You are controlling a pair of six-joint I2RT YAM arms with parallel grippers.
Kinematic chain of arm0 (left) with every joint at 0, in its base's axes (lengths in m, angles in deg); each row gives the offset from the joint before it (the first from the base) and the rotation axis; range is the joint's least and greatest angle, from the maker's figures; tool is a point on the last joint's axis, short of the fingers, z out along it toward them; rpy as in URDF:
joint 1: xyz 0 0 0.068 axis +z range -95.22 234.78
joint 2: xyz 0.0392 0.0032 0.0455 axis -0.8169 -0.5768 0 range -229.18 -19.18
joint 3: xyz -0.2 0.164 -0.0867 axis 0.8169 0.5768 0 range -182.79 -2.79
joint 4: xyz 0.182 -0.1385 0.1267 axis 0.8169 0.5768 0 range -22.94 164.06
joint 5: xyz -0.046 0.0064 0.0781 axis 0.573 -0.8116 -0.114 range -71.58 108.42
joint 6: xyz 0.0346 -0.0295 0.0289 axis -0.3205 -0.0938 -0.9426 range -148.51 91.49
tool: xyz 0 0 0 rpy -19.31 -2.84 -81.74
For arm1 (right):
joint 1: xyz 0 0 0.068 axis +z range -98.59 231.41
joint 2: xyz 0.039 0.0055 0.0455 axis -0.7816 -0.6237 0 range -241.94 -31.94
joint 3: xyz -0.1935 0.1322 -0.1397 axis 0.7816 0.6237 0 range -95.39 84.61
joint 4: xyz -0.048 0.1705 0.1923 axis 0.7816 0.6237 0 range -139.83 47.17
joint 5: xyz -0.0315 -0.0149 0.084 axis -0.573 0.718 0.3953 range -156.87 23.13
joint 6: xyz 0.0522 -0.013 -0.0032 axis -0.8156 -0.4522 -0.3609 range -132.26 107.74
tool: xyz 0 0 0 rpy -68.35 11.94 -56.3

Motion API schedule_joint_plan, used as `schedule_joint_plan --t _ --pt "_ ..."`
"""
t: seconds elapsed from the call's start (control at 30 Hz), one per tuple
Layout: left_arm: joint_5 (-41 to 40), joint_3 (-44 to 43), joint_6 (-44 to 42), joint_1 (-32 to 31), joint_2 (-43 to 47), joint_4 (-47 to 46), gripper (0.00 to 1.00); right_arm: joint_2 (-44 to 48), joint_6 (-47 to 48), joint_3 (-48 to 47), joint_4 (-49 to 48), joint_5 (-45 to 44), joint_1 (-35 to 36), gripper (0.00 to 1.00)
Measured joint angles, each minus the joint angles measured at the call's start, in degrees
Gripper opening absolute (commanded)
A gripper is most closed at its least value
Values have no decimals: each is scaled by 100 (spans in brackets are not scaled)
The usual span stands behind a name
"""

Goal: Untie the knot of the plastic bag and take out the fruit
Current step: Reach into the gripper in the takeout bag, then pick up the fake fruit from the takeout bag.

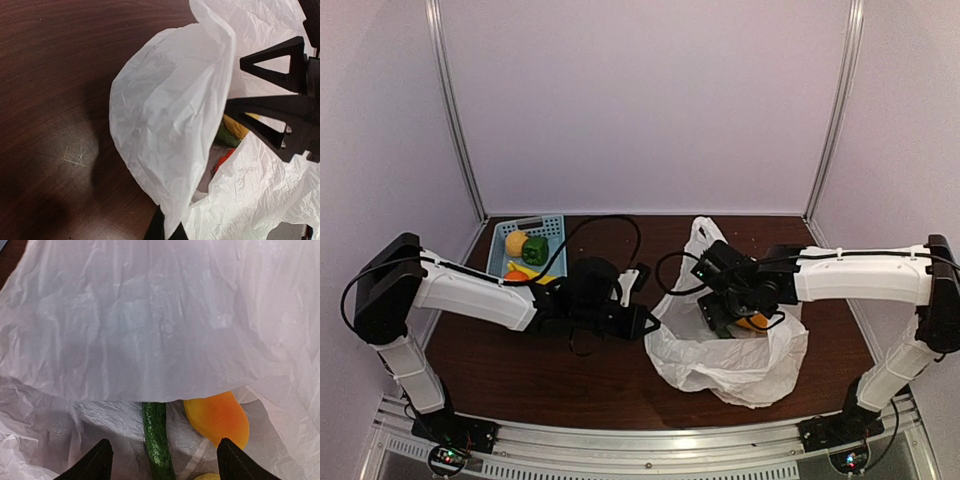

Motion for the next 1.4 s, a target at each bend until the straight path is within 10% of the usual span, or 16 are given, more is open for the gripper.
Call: schedule_joint_plan --t 1.03,1.4 --pt "-164 286 63 0 4 39 0 -1064 1285 752 -1521 -44 -1676 91" --pt "-205 289 66 0 46 48 0 -1353 1714 750 -2000 227 -1829 49"
